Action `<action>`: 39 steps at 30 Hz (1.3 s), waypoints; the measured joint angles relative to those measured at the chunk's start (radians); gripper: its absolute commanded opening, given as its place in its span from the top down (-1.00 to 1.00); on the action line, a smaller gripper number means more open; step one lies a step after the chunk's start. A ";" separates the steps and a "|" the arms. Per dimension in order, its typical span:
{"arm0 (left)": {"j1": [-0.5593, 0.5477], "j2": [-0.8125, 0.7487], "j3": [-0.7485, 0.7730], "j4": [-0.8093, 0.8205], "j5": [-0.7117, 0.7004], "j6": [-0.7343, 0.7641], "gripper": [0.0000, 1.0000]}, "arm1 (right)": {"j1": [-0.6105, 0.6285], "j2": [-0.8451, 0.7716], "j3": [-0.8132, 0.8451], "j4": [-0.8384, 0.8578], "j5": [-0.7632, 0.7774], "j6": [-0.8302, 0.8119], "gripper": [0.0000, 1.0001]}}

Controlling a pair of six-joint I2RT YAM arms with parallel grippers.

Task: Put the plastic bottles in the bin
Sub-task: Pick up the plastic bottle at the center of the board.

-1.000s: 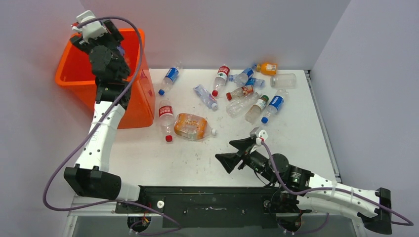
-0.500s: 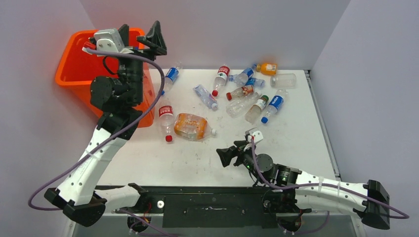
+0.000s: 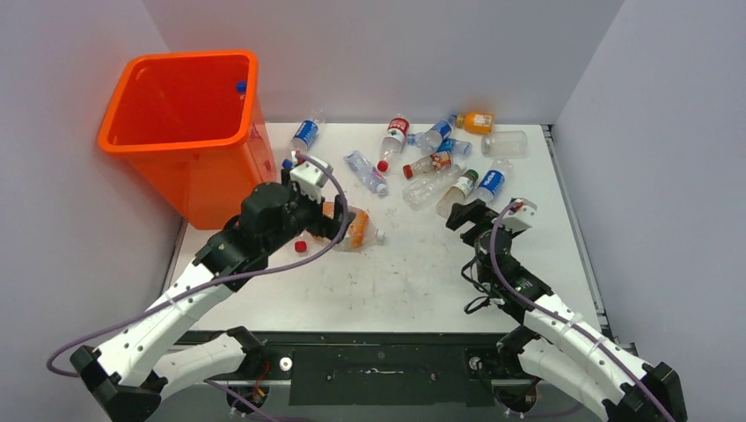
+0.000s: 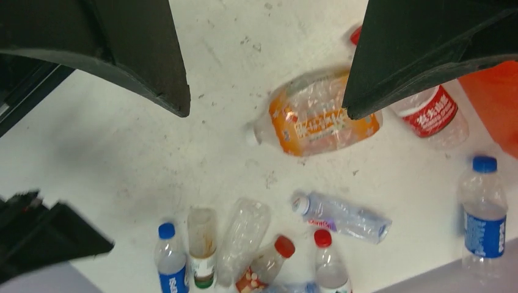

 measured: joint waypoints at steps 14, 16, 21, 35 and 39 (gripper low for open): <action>0.078 -0.340 -0.407 0.176 -0.047 0.010 -0.92 | -0.439 0.331 -0.016 0.122 -0.225 0.270 -0.79; 0.089 -0.350 -0.414 0.175 -0.050 0.004 -0.92 | -0.489 0.379 -0.016 0.168 -0.252 0.283 -0.79; 0.089 -0.424 -0.425 0.183 -0.055 -0.007 -0.92 | -0.563 0.545 0.031 0.237 -0.328 0.280 -0.79; 0.085 -0.460 -0.428 0.200 -0.058 -0.032 -0.93 | -0.566 0.735 0.093 0.387 -0.417 0.248 -0.93; 0.079 -0.470 -0.428 0.200 -0.058 -0.033 -0.93 | -0.566 0.761 0.093 0.412 -0.432 0.245 -0.83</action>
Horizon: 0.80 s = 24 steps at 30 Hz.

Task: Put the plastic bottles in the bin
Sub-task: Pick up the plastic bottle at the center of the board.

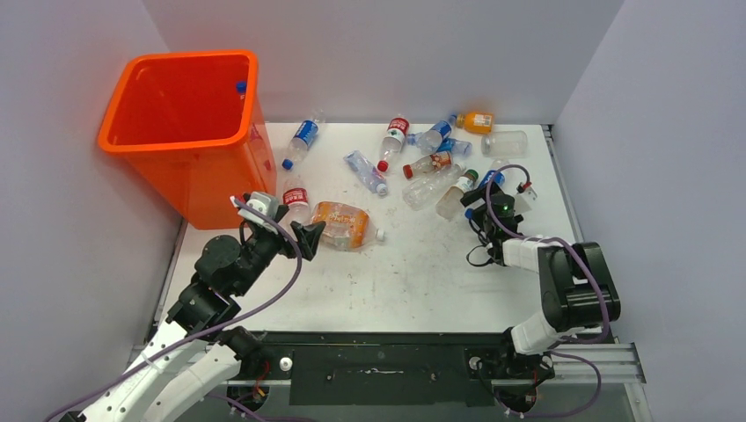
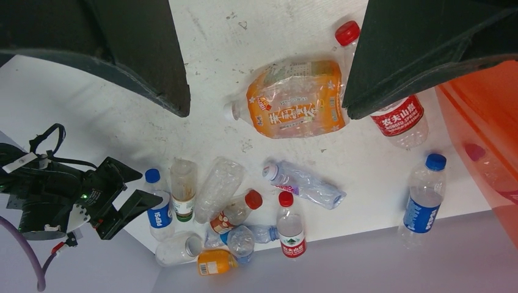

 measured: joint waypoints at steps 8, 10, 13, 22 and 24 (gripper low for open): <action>-0.028 -0.005 0.000 -0.001 0.000 0.001 -0.93 | 0.000 0.073 -0.007 0.055 -0.023 0.012 -0.13; -0.029 -0.010 0.000 -0.001 0.000 0.000 -0.92 | 0.000 0.082 -0.012 0.064 -0.024 0.016 -0.08; -0.030 -0.014 0.000 -0.001 0.000 0.000 -0.93 | 0.000 0.089 -0.015 0.072 -0.024 0.019 0.09; -0.042 -0.025 0.000 -0.001 -0.013 0.001 -0.93 | 0.011 0.079 -0.058 0.136 -0.087 0.036 0.89; -0.043 -0.025 0.000 -0.001 -0.019 0.002 -0.92 | 0.019 0.048 -0.066 0.120 -0.085 0.035 0.89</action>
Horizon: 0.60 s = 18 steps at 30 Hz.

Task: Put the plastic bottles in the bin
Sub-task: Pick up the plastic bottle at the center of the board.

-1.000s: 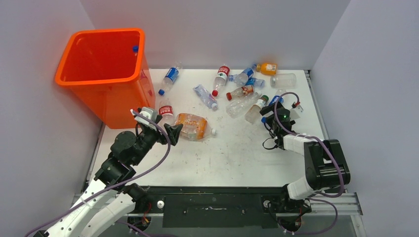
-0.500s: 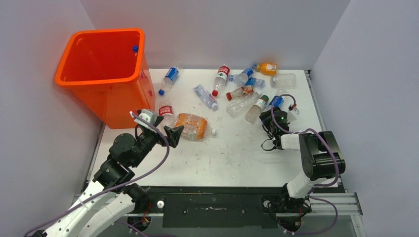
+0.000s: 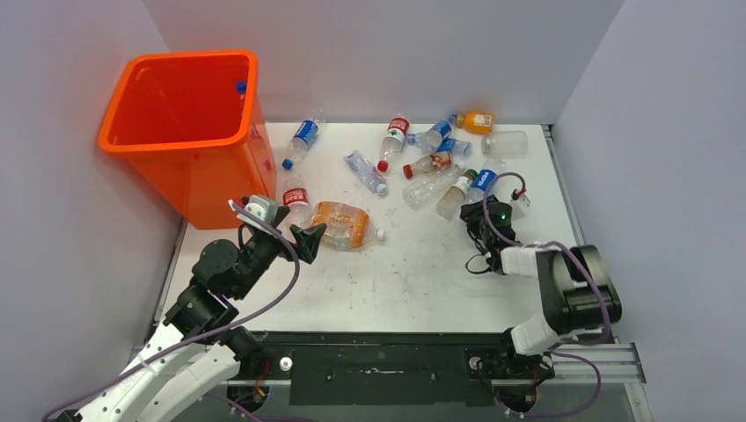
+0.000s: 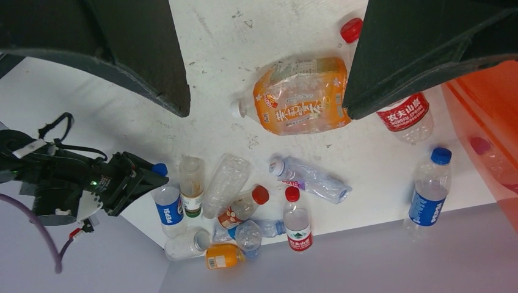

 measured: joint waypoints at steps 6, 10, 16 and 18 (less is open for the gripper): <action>-0.022 -0.005 -0.004 0.002 -0.018 0.015 -0.93 | 0.148 -0.459 -0.085 -0.157 -0.014 -0.008 0.89; -0.035 -0.027 -0.035 0.032 0.014 0.030 -0.92 | 0.219 -0.761 -0.134 -0.201 -0.117 -0.021 0.89; -0.048 -0.101 -0.144 0.179 0.222 0.074 -0.92 | 0.387 -1.035 -0.121 -0.444 -0.312 -0.105 0.89; -0.054 -0.130 -0.192 0.241 0.315 0.095 -0.92 | 0.417 -1.062 -0.080 -0.546 -0.386 -0.142 0.89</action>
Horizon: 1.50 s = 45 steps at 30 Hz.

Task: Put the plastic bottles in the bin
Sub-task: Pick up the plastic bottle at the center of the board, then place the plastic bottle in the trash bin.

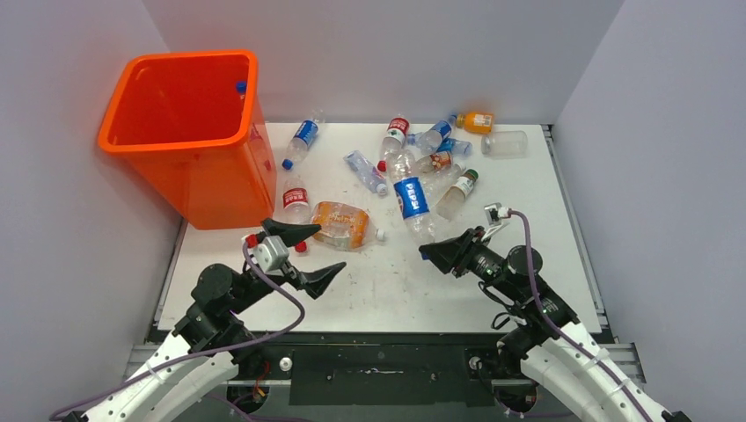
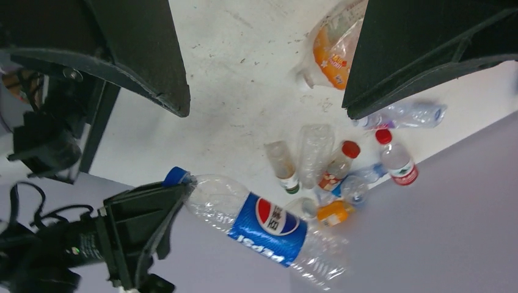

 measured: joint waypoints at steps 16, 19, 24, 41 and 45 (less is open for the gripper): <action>-0.450 0.200 0.192 -0.266 -0.193 0.896 -0.92 | 0.031 0.095 0.240 -0.511 -0.312 -0.192 0.89; -0.537 0.283 0.192 -0.262 -0.316 1.091 -0.92 | 0.032 0.136 0.271 -0.547 -0.324 -0.219 0.89; -0.550 0.399 0.209 -0.280 -0.411 1.289 -0.93 | 0.044 0.148 0.286 -0.584 -0.347 -0.239 0.89; -0.537 0.652 0.304 -0.232 -0.462 1.418 -0.31 | 0.069 0.148 0.348 -0.623 -0.394 -0.262 0.89; -0.536 0.653 0.304 -0.201 -0.465 1.404 0.18 | 0.070 0.149 0.363 -0.640 -0.404 -0.269 0.86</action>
